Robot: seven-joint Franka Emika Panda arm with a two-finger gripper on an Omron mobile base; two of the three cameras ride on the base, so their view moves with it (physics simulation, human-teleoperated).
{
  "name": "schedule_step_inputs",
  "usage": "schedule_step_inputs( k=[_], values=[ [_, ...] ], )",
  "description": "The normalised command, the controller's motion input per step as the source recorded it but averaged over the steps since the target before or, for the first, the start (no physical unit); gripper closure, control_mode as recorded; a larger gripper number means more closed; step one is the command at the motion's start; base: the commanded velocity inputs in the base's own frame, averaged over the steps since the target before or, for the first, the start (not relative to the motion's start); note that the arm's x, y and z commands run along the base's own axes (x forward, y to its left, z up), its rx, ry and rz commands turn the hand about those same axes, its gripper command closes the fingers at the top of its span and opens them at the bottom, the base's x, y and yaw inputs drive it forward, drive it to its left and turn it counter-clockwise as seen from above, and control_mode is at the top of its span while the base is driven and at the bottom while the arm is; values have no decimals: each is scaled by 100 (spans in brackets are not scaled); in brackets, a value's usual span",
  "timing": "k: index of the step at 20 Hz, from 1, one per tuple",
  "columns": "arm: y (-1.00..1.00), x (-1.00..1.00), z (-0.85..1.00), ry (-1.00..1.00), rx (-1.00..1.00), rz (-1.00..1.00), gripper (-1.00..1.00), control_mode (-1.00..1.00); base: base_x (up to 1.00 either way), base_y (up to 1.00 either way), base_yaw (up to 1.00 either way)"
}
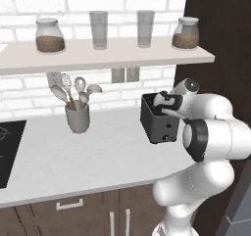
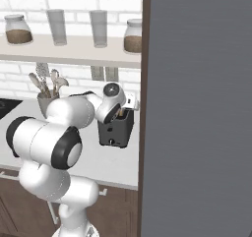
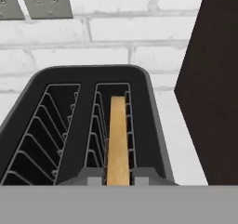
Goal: Start the toaster. Once the lever pops up, take the bread to the plate on the dining counter.
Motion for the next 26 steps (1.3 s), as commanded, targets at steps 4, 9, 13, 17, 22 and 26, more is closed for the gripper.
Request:
schedule_step_inputs(
  k=[4, 9, 13, 17, 22, 26],
  values=[
    [-16, 0, 1, -17, 0, -2, 100, -100, 0, 0, 0],
    [-14, 0, 21, -33, 0, -5, 100, -100, 0, 0, 0],
    [-9, 0, 49, -41, 1, -7, 100, -100, 0, 0, 0],
    [-14, -7, 54, -29, 3, -3, 100, -100, 0, 0, 0],
    [-22, -25, 44, -16, 0, 0, 100, -100, 0, 0, 0],
    [-9, -42, 70, -10, 3, 0, 100, -100, 0, 0, 0]
  ],
)
